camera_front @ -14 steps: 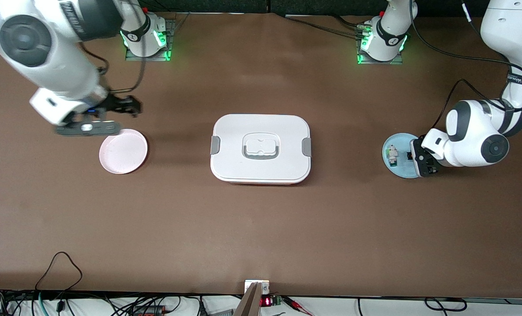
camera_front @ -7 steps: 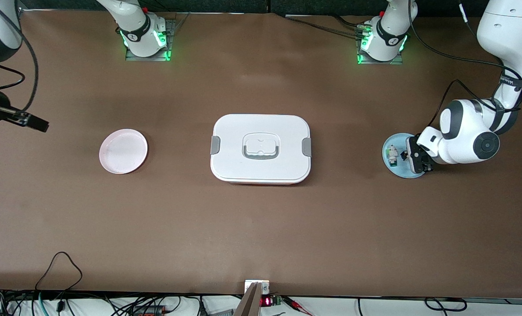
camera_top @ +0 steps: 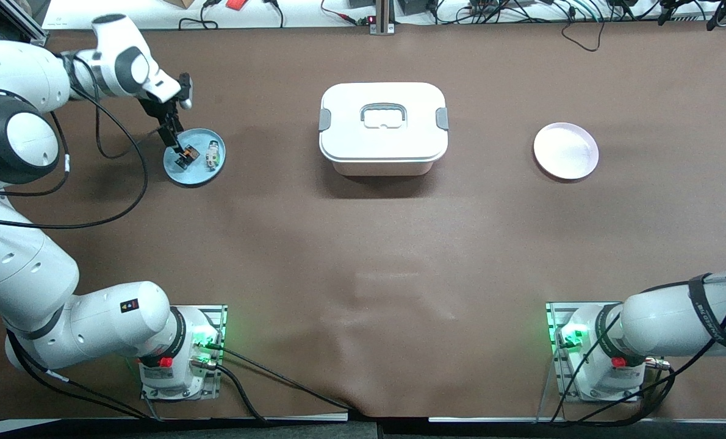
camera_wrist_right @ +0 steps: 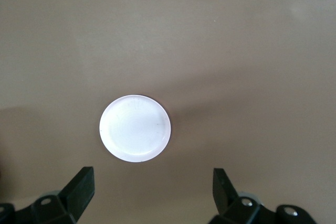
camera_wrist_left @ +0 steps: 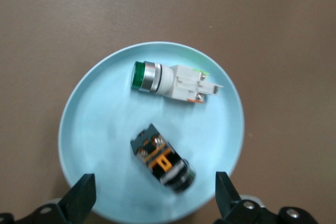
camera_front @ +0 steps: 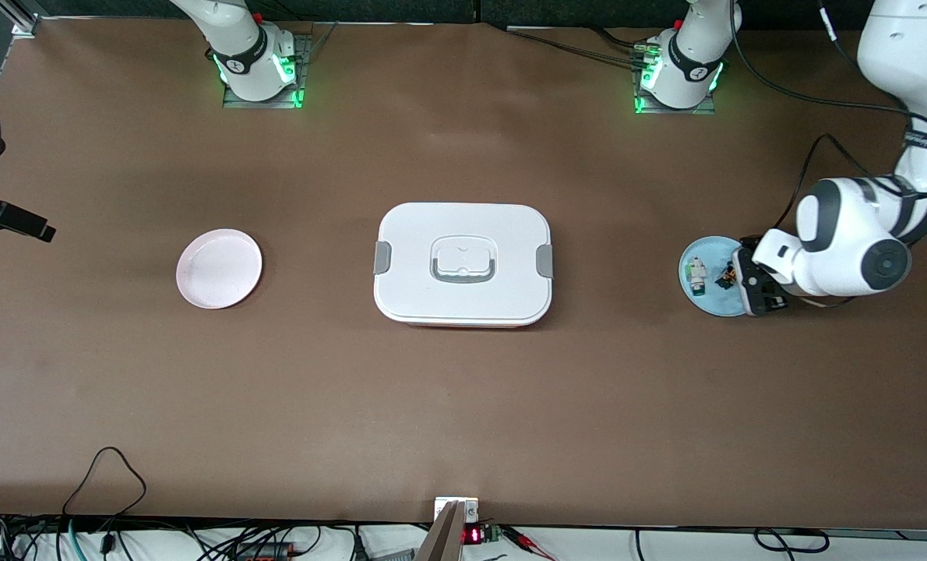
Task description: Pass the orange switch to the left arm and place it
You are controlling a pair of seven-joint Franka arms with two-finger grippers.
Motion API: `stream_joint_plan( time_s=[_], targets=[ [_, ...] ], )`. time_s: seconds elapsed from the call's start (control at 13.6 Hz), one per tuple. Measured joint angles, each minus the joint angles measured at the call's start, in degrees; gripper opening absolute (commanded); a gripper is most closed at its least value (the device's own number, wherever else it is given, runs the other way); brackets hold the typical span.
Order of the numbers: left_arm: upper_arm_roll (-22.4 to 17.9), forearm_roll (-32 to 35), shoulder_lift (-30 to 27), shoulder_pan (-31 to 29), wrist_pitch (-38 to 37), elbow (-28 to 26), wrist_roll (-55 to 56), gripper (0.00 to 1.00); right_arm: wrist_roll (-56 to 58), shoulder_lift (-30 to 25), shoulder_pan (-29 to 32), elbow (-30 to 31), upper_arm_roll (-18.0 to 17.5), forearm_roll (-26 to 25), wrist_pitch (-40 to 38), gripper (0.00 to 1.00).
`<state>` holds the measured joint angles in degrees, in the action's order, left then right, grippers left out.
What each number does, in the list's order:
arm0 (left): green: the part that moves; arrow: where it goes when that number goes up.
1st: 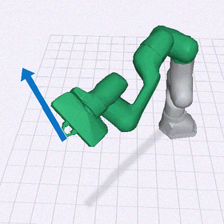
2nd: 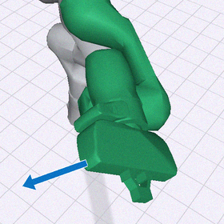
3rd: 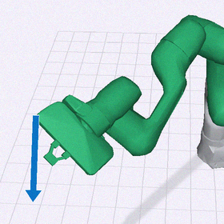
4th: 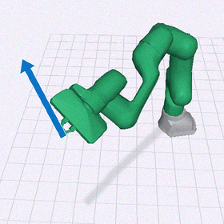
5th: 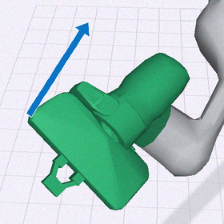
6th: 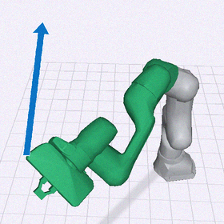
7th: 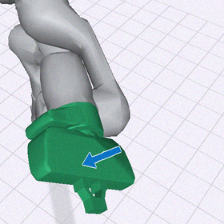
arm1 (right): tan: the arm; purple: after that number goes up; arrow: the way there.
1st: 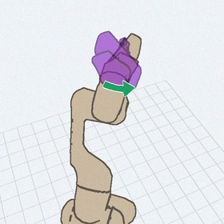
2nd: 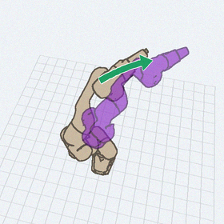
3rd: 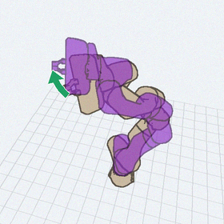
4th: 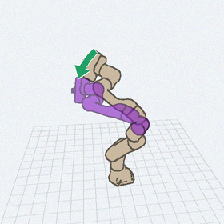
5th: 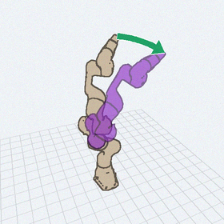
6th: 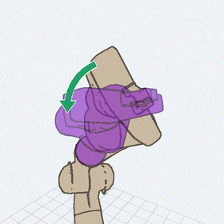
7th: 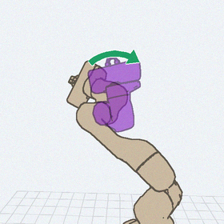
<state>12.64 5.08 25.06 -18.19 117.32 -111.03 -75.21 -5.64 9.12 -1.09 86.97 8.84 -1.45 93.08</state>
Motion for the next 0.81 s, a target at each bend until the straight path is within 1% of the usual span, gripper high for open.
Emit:
stream_joint_plan(
  time_s=[0.07,0.22,0.37,0.44,0.59,0.81],
  targets=[
    [0.1,0.0,-0.4,0.0,-2.0,1.3,1.3,1.00,1.4,0.0,-0.2,0.0,0.0,0.0,-0.1,1.00],
    [0.1,0.0,-0.4,-0.1,-3.1,1.7,3.5,1.00,6.9,-0.4,-0.3,0.3,0.1,0.0,-1.0,1.00],
    [0.1,0.0,-0.5,-0.2,-5.0,2.1,8.9,1.00,8.4,-1.6,-0.6,1.7,0.1,0.0,-1.6,1.00],
    [0.3,0.0,-1.1,-0.2,-7.3,3.3,13.4,1.00,8.3,-2.2,-0.9,2.5,0.1,0.0,-1.7,1.00],
    [2.6,0.0,-4.0,-0.2,-13.0,7.1,25.1,1.00,5.3,-3.6,-1.5,4.6,0.1,0.0,-1.7,1.00],
    [5.4,0.0,-10.1,-0.2,-16.7,10.6,43.4,1.00,5.0,-5.2,-2.4,6.2,0.1,0.0,-1.6,1.00]
  ],
)
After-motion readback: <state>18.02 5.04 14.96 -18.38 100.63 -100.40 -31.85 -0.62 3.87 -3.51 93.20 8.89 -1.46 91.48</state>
